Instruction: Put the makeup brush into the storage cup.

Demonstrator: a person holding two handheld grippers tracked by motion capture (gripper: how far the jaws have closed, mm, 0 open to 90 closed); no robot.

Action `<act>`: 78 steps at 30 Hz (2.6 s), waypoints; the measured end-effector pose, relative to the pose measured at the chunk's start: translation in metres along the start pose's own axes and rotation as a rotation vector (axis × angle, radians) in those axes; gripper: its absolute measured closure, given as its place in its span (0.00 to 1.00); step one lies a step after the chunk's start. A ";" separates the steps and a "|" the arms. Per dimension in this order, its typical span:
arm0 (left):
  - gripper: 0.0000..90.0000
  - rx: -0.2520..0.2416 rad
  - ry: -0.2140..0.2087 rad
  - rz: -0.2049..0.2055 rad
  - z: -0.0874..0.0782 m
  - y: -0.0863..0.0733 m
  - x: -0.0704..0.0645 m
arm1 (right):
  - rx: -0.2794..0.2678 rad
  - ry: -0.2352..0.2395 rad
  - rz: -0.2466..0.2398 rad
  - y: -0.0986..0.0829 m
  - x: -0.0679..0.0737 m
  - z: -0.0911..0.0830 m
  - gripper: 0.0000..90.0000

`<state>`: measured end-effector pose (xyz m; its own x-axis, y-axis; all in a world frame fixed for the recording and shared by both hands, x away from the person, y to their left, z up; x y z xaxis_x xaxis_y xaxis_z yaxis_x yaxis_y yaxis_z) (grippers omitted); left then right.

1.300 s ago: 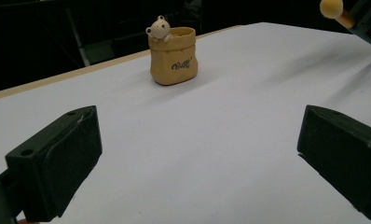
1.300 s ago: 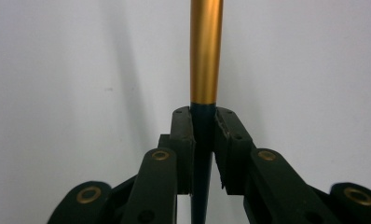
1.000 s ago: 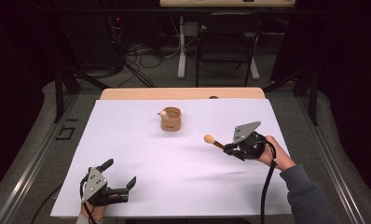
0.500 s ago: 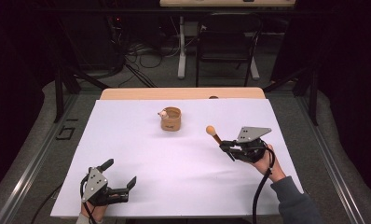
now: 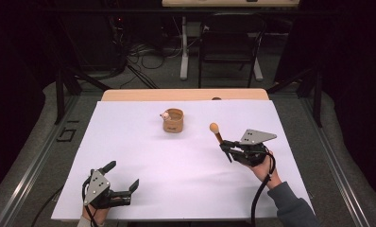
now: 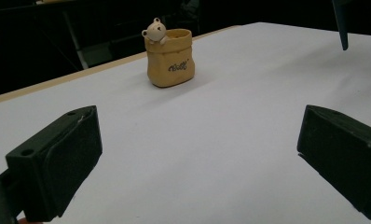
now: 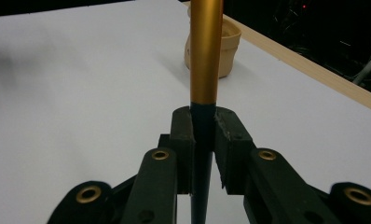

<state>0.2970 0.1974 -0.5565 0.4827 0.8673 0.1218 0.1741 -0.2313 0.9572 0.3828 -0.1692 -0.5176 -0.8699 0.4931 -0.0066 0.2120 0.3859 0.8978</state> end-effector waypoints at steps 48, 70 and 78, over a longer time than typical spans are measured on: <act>0.00 0.006 -0.020 0.015 0.011 0.003 -0.006 | -0.143 0.047 0.077 0.020 0.030 0.025 0.87; 0.00 -0.030 -0.079 0.006 0.035 0.023 -0.028 | -0.159 0.093 0.078 0.026 0.040 0.044 0.87; 0.00 -0.015 -0.112 -0.017 0.046 0.031 -0.038 | -0.157 0.104 0.075 0.028 0.044 0.049 0.87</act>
<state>0.3236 0.1371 -0.5430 0.5729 0.8161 0.0757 0.1712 -0.2095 0.9627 0.3718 -0.0987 -0.5144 -0.8974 0.4293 0.1015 0.2132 0.2207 0.9517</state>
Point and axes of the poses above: each handheld gripper's, and its own axes: z roughly forward along the jaws, y roughly out of its top, x roughly to its left, the point moved 7 cm from there along z, roughly forward along the jaws, and after that the axes turned 8 degrees about y, right-handed, at the moved point
